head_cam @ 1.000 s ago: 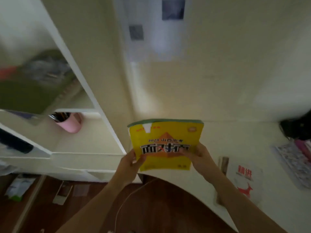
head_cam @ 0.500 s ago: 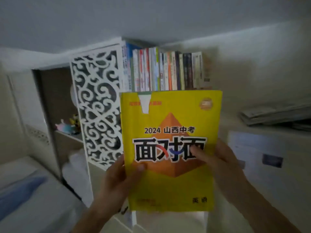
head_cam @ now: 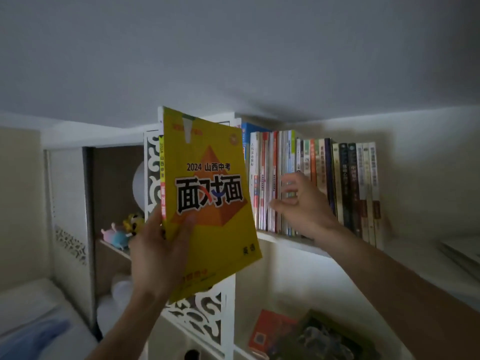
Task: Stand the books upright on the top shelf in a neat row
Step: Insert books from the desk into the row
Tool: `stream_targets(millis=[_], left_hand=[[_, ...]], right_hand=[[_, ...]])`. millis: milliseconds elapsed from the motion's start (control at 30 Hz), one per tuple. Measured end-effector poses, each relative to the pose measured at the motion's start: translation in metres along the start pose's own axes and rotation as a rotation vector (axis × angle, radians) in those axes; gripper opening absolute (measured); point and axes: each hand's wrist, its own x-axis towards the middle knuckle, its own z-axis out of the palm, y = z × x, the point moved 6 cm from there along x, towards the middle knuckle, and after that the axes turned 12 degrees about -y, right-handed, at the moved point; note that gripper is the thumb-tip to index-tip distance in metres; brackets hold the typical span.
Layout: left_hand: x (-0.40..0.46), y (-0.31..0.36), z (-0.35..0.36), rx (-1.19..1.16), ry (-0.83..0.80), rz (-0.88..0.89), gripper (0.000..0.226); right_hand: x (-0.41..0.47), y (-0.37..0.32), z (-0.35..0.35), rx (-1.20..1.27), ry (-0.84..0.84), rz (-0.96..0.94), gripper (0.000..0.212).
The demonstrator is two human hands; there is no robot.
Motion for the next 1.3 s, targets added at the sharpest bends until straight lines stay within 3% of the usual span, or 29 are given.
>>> stream_targets(millis=[100, 233, 467, 967, 1300], left_hand=[[0.033, -0.002, -0.007, 0.044, 0.035, 0.049, 0.031], [0.062, -0.013, -0.004, 0.048, 0.018, 0.081, 0.027], [0.08, -0.026, 0.009, 0.108, 0.037, 0.116, 0.03], [0.092, -0.057, 0.014, 0.152, 0.066, 0.166, 0.031], [0.09, -0.061, 0.016, 0.096, 0.069, 0.163, 0.018]], right_hand=[[0.028, -0.016, -0.014, -0.163, 0.096, -0.104, 0.051], [0.07, -0.047, -0.029, -0.573, 0.285, -0.263, 0.046], [0.152, -0.072, -0.016, -1.062, 0.224, -0.299, 0.061], [0.178, -0.056, -0.009, -1.103, 0.222, -0.286, 0.07], [0.181, -0.055, -0.01, -1.11, 0.256, -0.309, 0.072]])
